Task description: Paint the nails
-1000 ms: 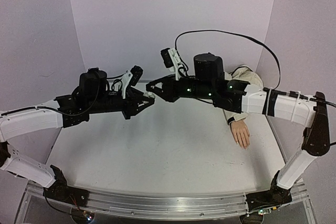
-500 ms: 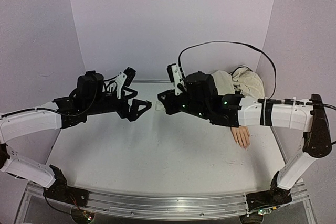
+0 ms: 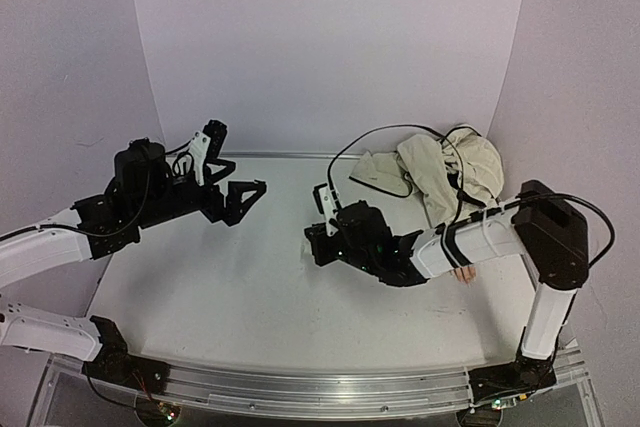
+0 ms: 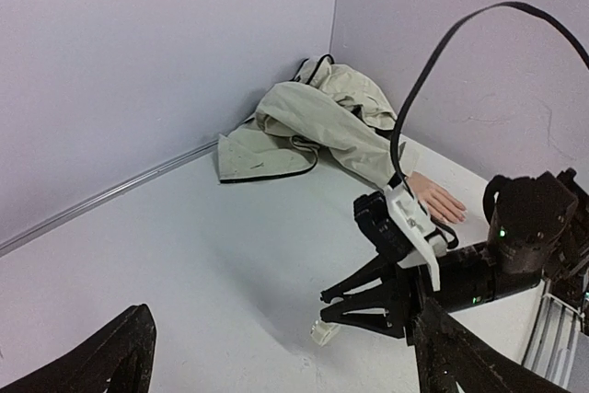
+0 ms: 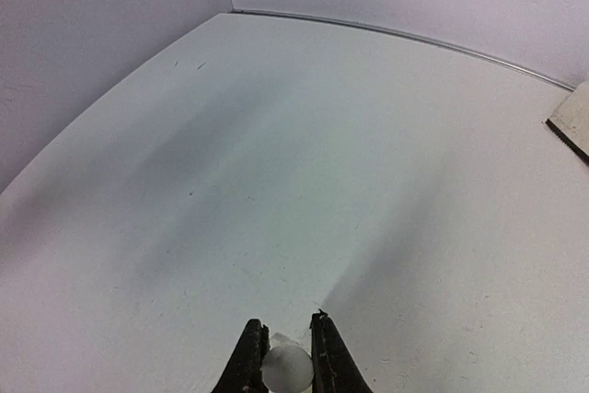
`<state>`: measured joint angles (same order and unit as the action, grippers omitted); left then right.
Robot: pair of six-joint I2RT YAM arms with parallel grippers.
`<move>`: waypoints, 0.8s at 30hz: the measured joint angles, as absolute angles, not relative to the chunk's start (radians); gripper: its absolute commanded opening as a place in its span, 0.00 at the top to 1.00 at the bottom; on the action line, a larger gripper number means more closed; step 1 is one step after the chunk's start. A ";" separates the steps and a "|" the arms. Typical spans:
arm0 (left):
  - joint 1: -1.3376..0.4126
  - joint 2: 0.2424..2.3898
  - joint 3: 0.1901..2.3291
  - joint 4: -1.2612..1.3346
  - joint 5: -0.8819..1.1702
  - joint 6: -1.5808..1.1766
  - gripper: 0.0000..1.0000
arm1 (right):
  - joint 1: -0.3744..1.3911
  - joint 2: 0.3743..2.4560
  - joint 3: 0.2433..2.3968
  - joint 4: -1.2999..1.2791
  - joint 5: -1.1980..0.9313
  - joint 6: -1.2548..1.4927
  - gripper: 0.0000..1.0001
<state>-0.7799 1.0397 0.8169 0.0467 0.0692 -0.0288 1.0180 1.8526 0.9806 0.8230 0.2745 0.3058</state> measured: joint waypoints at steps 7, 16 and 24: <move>-0.780 0.996 0.775 0.042 -0.023 -0.031 0.01 | 1.029 2.010 0.981 0.891 0.303 0.281 1.00; -0.780 0.978 0.772 0.043 -0.059 -0.033 0.01 | 1.053 2.031 0.982 0.921 0.330 0.291 0.59; -0.762 0.987 0.772 0.043 -0.092 -0.055 0.01 | 1.032 2.017 0.980 0.894 0.323 0.323 0.31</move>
<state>-0.7616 0.9871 0.7715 0.0433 -0.0917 -0.0551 1.0317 2.0167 0.9798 0.8940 0.3233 0.3233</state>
